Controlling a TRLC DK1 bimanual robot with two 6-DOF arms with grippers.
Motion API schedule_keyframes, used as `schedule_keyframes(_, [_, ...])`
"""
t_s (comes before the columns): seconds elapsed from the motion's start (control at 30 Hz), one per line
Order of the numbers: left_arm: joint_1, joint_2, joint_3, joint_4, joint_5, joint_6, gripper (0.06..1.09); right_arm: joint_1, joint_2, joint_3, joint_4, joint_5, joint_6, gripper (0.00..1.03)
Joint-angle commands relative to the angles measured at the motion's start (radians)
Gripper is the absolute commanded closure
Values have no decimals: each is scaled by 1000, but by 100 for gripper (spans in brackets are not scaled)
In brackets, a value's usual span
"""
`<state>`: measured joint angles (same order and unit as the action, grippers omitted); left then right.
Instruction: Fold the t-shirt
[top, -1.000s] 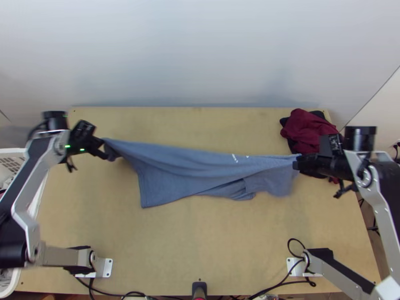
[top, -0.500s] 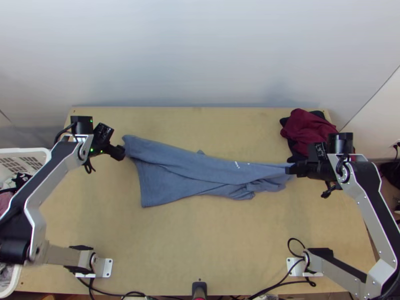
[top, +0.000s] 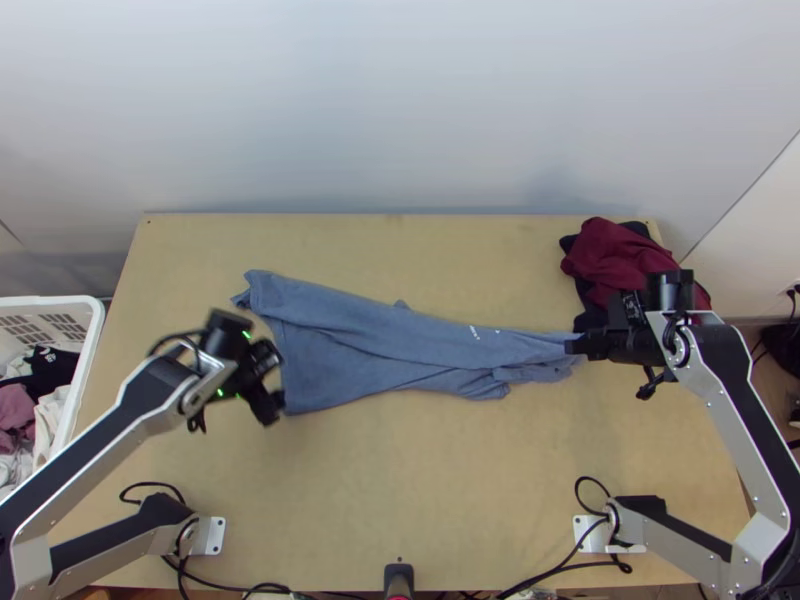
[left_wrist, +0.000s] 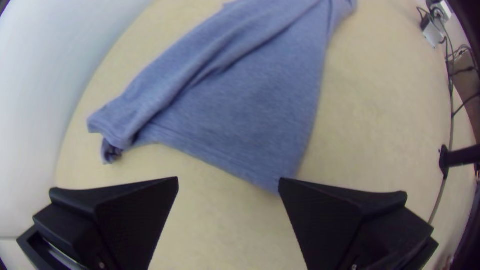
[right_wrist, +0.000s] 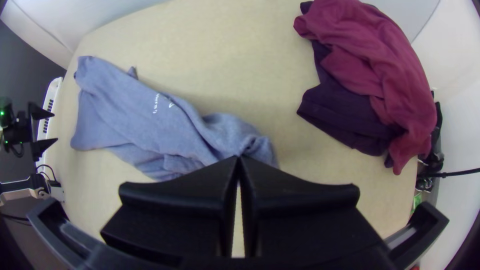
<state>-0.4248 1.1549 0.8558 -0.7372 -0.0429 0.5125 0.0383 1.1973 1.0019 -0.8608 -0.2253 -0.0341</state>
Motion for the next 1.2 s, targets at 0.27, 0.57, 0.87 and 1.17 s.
schedule_keyframes(0.27, [-219, 143, -106, 73, -58, -49, 13, -3, 2, 3, 2, 11, 10, 100])
schedule_keyframes(0.57, [-219, 267, -118, 210, -81, -62, 15, -5, -22, -9, 0, 15, 11, 100])
schedule_keyframes(0.87, [-189, 282, -109, 256, -81, -52, 35, 28, -27, -34, 0, 15, 28, 100])
schedule_keyframes(1.17, [-132, 246, -138, 257, -61, -31, 81, 52, -31, -62, 0, 17, 40, 100])
